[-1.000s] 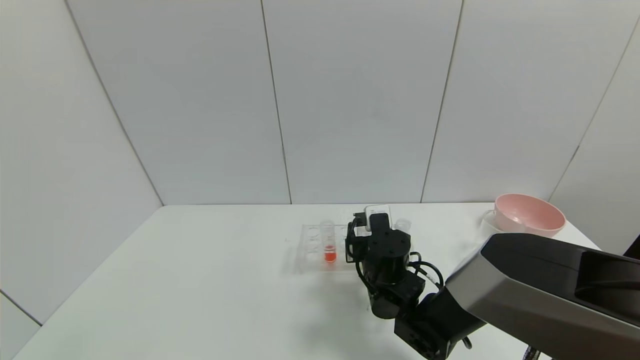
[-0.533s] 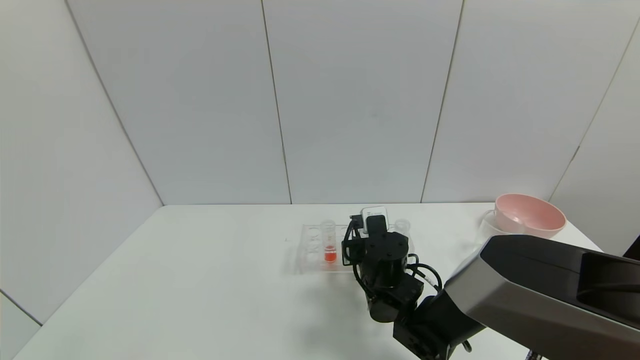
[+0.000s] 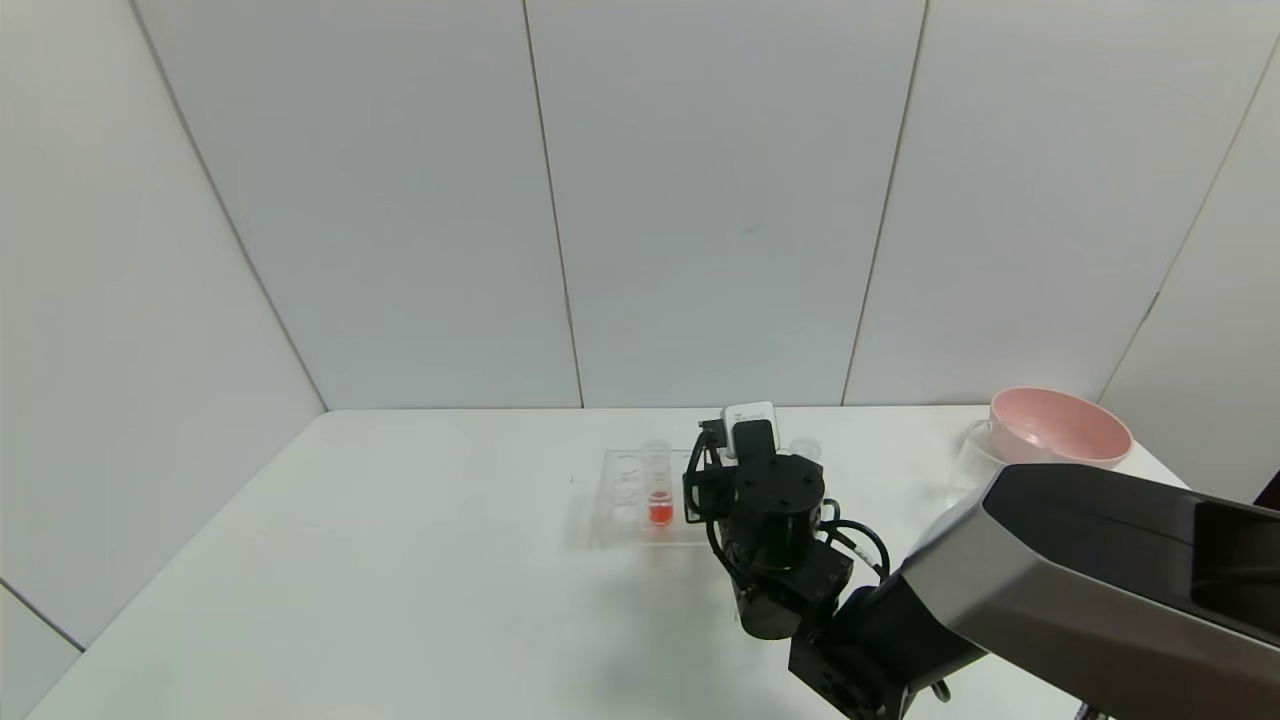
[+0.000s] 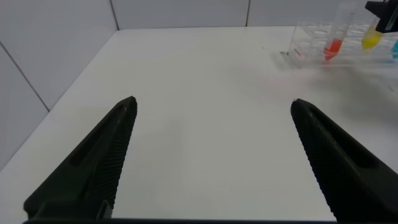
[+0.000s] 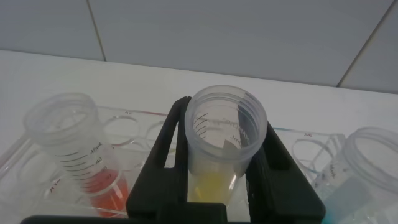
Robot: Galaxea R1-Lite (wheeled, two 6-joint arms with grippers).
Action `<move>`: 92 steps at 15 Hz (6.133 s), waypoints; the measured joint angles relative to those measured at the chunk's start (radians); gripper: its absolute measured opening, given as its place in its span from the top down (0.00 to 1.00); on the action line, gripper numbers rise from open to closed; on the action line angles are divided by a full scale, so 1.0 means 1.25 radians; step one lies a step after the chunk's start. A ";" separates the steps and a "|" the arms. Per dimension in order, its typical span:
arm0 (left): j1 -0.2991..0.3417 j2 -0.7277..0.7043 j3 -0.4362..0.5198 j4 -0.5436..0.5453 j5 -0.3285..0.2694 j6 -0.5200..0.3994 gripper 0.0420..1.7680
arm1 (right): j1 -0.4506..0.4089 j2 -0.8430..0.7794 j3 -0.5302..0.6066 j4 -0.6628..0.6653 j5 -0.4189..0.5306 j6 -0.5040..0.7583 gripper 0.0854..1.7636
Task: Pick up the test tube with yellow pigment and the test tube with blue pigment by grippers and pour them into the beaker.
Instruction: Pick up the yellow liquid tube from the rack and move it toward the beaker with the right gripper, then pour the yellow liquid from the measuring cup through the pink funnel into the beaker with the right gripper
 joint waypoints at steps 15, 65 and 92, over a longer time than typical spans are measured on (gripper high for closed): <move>0.000 0.000 0.000 0.000 0.000 0.000 0.00 | 0.025 -0.127 0.023 0.039 0.028 -0.052 0.71; 0.000 0.000 0.000 0.000 0.000 0.000 0.00 | -0.748 -0.268 -0.707 1.730 0.865 -0.820 0.71; 0.000 0.000 0.000 0.000 0.000 0.000 0.00 | -0.638 -0.186 -0.710 1.733 0.477 -0.991 0.71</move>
